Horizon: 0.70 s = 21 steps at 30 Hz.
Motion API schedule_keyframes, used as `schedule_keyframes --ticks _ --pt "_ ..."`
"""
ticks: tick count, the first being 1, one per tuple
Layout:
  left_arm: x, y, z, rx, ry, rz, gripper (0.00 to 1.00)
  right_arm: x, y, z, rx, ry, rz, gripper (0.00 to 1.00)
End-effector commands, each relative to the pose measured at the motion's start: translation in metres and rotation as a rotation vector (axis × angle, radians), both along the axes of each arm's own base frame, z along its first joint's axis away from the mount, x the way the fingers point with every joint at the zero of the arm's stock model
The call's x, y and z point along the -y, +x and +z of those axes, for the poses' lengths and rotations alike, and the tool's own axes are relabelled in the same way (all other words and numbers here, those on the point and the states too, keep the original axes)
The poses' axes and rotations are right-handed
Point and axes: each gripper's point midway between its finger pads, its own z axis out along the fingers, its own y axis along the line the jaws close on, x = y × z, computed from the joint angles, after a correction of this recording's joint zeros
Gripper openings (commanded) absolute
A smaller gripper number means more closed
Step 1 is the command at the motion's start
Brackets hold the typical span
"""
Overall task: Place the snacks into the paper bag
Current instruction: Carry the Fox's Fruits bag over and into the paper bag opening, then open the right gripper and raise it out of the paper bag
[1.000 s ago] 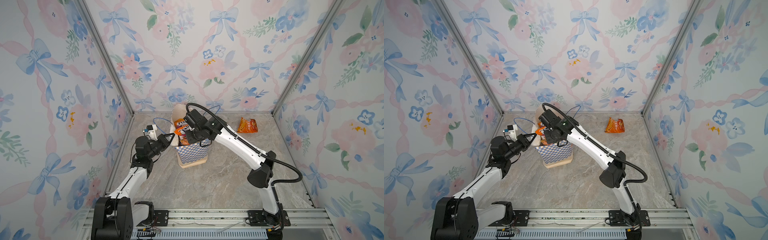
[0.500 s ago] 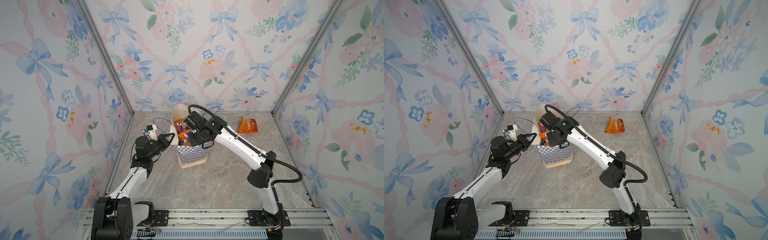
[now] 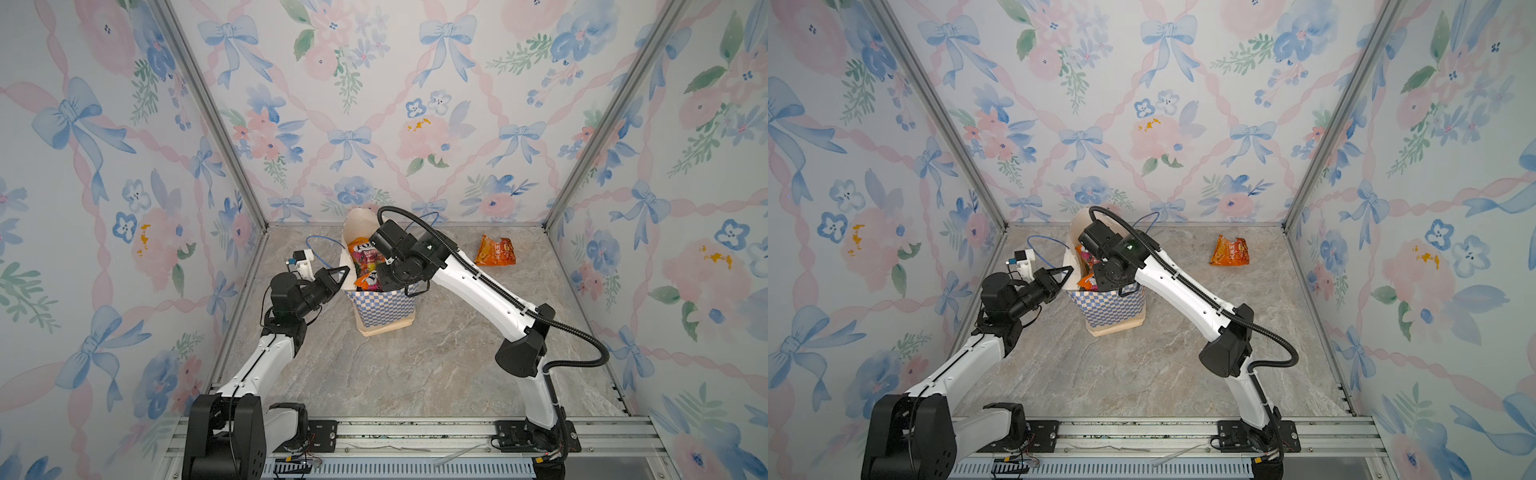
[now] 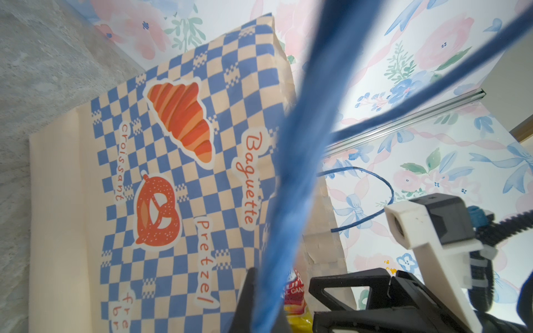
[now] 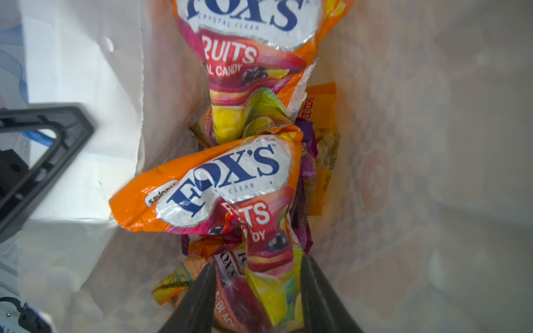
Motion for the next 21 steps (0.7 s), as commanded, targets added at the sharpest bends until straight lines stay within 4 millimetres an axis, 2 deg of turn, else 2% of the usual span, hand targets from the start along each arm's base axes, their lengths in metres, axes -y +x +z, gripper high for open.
schedule_keyframes --ticks 1,8,15,19,21 --pt "0.004 -0.005 0.004 0.028 -0.006 -0.019 0.0 0.006 -0.004 0.036 0.075 0.034 0.024 0.5" --pt "0.004 -0.004 0.005 0.03 -0.005 -0.021 0.0 0.015 -0.003 0.067 0.161 0.054 0.087 0.72" --pt "0.004 -0.004 0.004 0.028 -0.004 -0.021 0.0 0.039 -0.008 0.104 0.233 0.163 0.138 0.9" --pt "0.004 -0.004 0.004 0.027 -0.004 -0.022 0.0 0.07 -0.008 0.123 0.308 0.243 0.114 1.0" --pt "0.004 -0.004 0.005 0.03 -0.003 -0.024 0.0 0.097 -0.004 0.134 0.337 0.298 0.051 0.97"
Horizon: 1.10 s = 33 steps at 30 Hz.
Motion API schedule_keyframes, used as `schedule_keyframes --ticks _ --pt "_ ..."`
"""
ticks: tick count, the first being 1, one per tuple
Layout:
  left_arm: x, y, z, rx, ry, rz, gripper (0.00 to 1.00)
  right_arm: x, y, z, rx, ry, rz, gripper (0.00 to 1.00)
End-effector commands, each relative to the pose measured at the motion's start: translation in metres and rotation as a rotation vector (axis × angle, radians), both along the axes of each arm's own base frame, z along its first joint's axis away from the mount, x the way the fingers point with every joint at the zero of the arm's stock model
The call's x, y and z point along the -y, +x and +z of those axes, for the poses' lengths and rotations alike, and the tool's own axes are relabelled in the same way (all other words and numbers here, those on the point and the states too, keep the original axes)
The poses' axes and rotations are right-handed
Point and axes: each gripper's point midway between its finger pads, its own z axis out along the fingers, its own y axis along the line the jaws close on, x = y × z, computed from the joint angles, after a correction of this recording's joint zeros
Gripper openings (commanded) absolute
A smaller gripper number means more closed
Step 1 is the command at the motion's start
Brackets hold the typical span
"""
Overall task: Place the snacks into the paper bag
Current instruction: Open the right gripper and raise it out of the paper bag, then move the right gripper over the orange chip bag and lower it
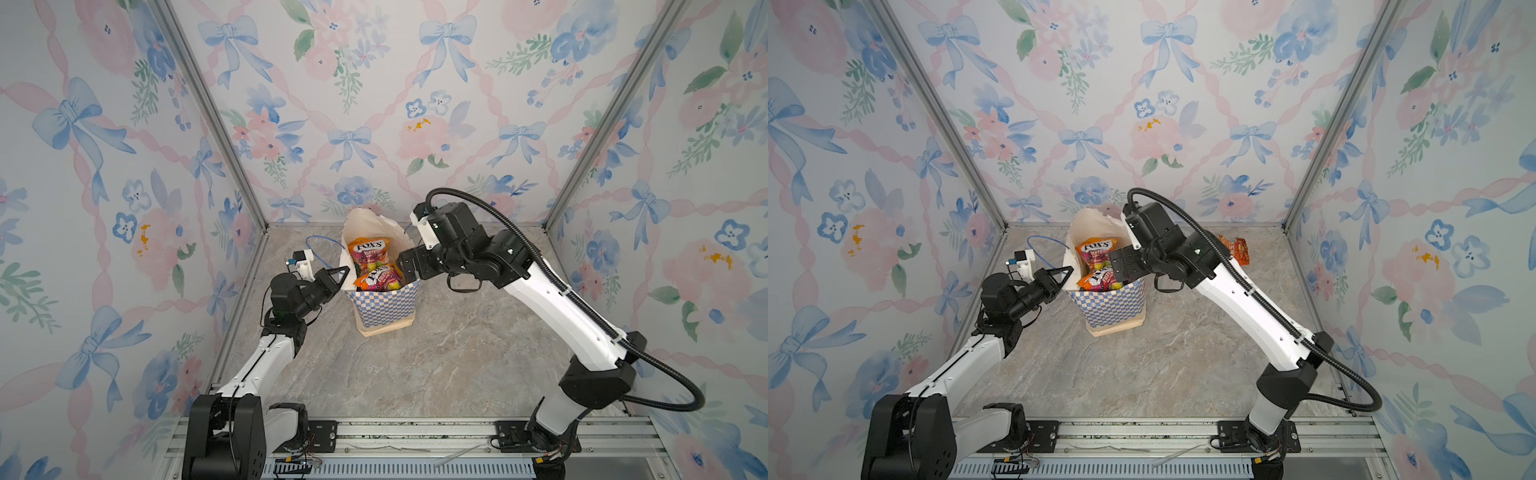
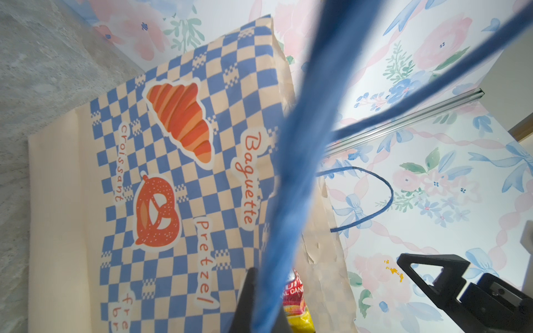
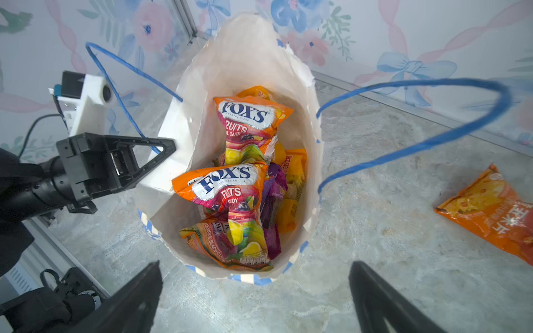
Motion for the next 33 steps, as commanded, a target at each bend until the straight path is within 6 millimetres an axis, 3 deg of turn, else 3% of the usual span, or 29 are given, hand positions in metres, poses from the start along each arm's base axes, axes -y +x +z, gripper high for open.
schedule_keyframes --ticks 1,5,12,17,24,30,33 --pt "0.004 -0.004 0.004 0.024 -0.003 -0.023 0.0 0.03 0.012 0.025 0.075 0.125 -0.05 0.96" --pt "0.005 -0.003 0.004 0.022 -0.003 -0.03 0.0 0.092 0.022 0.031 0.097 0.187 -0.183 0.97" --pt "0.004 -0.001 0.009 0.033 -0.003 -0.028 0.0 0.207 0.048 0.014 0.048 0.248 -0.502 0.96" --pt "0.005 0.0 0.01 0.036 -0.003 -0.031 0.0 0.263 0.063 -0.002 0.007 0.322 -0.629 0.97" --pt "0.006 0.0 0.011 0.035 -0.004 -0.038 0.0 0.325 0.095 -0.046 -0.086 0.255 -0.747 0.97" --pt "0.005 0.0 0.009 0.031 -0.004 -0.039 0.0 0.358 0.133 -0.102 -0.233 0.18 -0.781 0.97" --pt "0.005 -0.001 0.008 0.03 -0.005 -0.04 0.0 0.362 0.156 -0.137 -0.315 0.176 -0.758 0.97"
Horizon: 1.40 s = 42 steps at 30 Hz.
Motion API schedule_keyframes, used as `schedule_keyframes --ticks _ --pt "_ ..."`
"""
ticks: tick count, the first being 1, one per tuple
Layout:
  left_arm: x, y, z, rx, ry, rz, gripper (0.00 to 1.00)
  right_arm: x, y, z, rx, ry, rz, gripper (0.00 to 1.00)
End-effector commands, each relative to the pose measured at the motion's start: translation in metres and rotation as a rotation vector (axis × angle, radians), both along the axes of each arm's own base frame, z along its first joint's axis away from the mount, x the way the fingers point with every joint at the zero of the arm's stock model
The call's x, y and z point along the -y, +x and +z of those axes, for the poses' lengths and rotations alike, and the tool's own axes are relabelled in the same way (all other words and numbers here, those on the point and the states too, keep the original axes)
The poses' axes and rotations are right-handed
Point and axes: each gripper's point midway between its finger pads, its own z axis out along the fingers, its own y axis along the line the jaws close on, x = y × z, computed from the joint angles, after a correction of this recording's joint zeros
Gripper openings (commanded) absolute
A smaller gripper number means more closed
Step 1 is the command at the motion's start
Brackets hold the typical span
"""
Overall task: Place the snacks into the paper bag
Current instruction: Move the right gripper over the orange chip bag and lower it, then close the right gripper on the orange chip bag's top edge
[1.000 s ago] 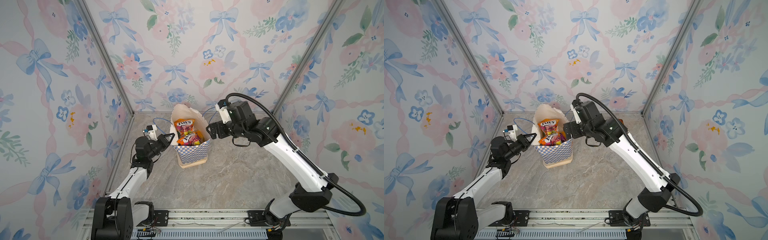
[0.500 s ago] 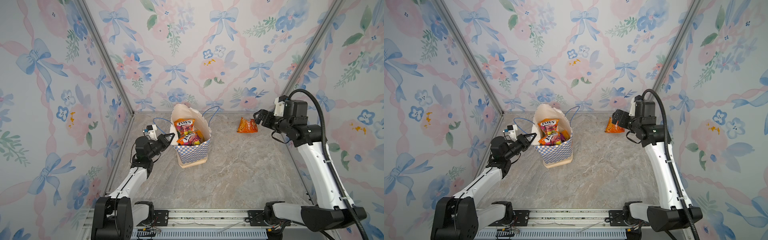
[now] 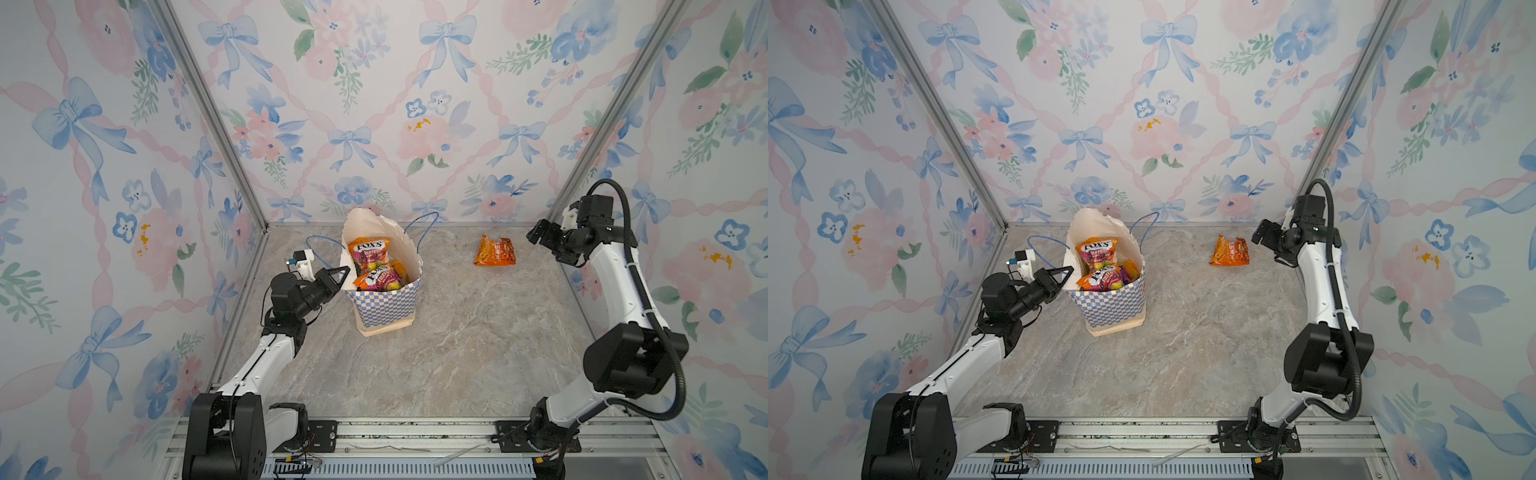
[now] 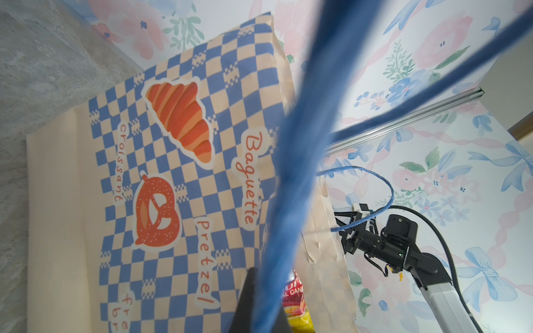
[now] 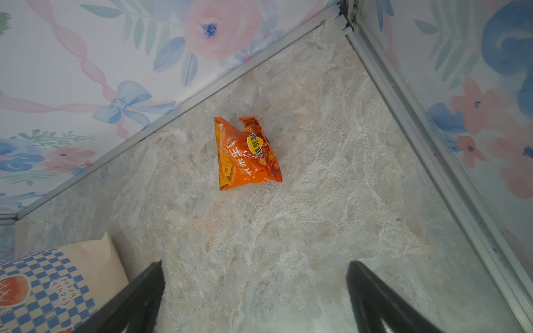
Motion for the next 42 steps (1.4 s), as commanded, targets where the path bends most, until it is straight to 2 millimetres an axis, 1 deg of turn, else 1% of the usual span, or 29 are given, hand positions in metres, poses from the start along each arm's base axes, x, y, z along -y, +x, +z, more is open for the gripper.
schedule_keyframes --ticks 1,5,9,13,15,21,24,29,33,42 --pt "0.004 -0.001 0.01 0.032 -0.004 -0.032 0.0 -0.001 0.017 -0.023 -0.051 0.025 0.067 0.97" --pt "0.003 -0.002 0.01 0.033 -0.005 -0.033 0.0 -0.004 0.044 -0.054 -0.07 0.056 0.13 0.97" --pt "0.002 -0.003 0.009 0.032 -0.005 -0.032 0.0 -0.003 0.063 -0.075 -0.069 0.052 0.165 0.97" --pt "0.003 -0.002 0.008 0.028 -0.005 -0.033 0.0 -0.007 0.074 -0.097 -0.092 0.088 0.198 0.96" --pt "0.002 -0.002 0.008 0.026 -0.005 -0.032 0.0 -0.014 0.077 -0.109 -0.117 0.126 0.232 0.97" --pt "0.003 -0.003 0.01 0.029 -0.011 -0.034 0.0 -0.016 0.089 -0.131 -0.12 0.156 0.238 0.97" --pt "0.003 -0.005 0.015 0.045 -0.011 -0.029 0.0 -0.019 0.094 -0.135 -0.114 0.177 0.251 0.96" --pt "0.002 -0.006 0.016 0.043 -0.009 -0.025 0.0 -0.024 0.102 -0.142 -0.096 0.213 0.272 0.96" --pt "0.002 -0.006 0.015 0.042 -0.006 -0.024 0.0 -0.034 0.108 -0.147 -0.091 0.26 0.308 0.96" --pt "0.004 -0.006 0.009 0.027 0.001 -0.021 0.0 -0.054 0.118 -0.168 -0.126 0.238 0.343 0.97"
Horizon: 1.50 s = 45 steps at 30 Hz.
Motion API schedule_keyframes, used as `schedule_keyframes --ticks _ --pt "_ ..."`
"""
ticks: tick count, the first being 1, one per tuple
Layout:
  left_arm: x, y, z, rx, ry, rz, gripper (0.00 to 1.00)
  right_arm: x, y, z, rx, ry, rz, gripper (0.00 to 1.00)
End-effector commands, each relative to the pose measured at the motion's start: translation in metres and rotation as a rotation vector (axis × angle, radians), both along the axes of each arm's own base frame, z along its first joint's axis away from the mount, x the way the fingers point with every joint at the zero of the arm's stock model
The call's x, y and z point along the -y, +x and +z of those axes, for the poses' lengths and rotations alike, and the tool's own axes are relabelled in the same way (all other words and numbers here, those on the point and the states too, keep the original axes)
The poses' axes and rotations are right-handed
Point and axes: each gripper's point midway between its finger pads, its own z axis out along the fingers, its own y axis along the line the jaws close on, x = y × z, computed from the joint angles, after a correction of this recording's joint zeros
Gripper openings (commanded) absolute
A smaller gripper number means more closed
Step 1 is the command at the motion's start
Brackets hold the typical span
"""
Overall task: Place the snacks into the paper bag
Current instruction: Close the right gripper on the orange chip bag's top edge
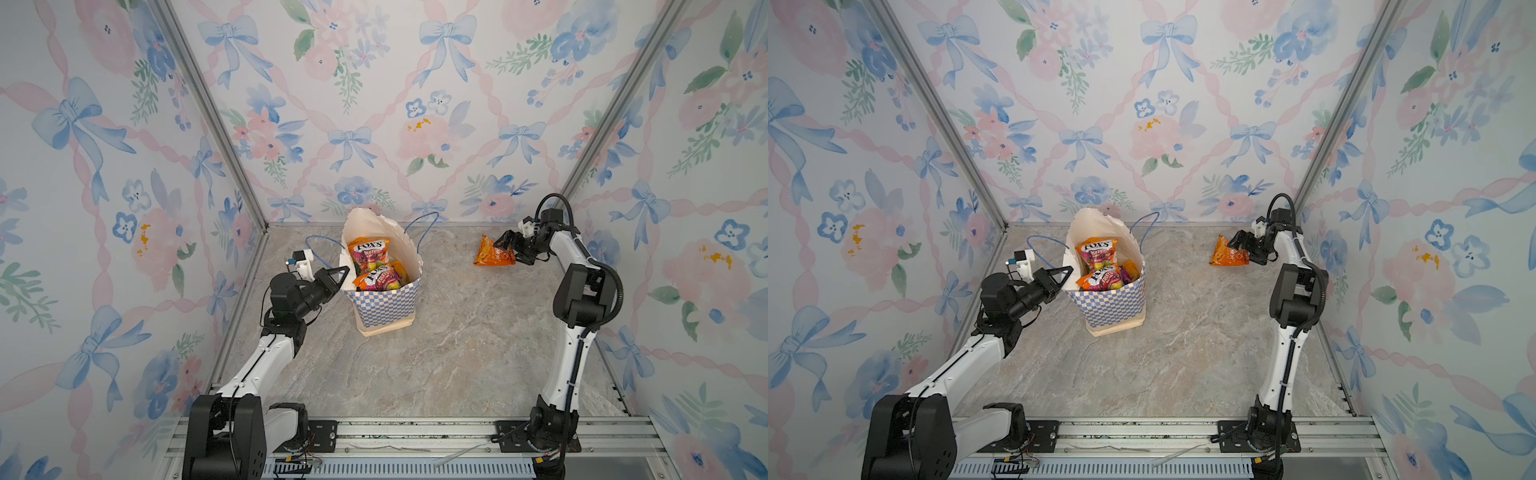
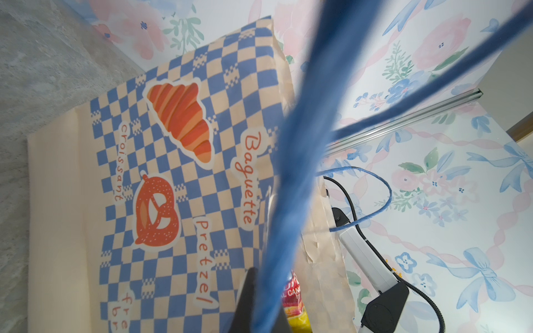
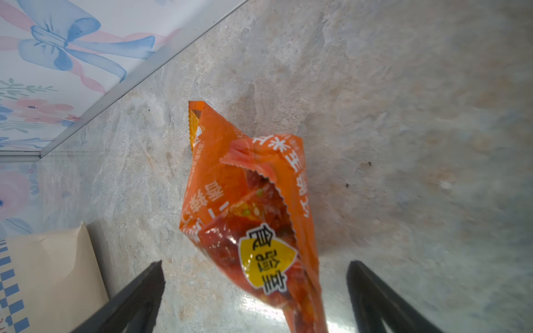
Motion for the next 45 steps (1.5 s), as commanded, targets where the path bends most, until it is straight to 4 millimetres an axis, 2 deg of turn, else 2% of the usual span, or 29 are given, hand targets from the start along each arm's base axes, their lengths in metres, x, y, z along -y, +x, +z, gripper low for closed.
schedule_keyframes --ticks 1,7,15,24,29,38,45 --pt "0.005 -0.005 0.008 0.027 0.006 -0.024 0.0 -0.017 0.004 -0.008 -0.004 0.0 0.042 0.96" --pt "0.006 -0.004 0.004 0.019 0.01 -0.025 0.0 -0.029 0.006 -0.009 -0.002 -0.02 0.061 0.97" --pt "0.007 -0.005 0.001 0.016 0.013 -0.03 0.0 -0.028 0.008 -0.019 -0.016 -0.061 0.052 0.98" --pt "0.006 -0.005 0.001 0.016 0.015 -0.03 0.0 -0.03 0.006 -0.024 -0.033 -0.071 0.063 0.75" --pt "0.006 -0.005 0.001 0.018 0.016 -0.029 0.0 -0.031 0.004 -0.021 -0.035 -0.067 0.074 0.5" --pt "0.006 -0.005 0.002 0.021 0.016 -0.027 0.0 -0.031 0.003 -0.013 -0.026 -0.061 0.078 0.29" --pt "0.006 -0.005 0.002 0.02 0.014 -0.027 0.0 -0.033 0.001 -0.003 -0.002 -0.056 0.08 0.2"
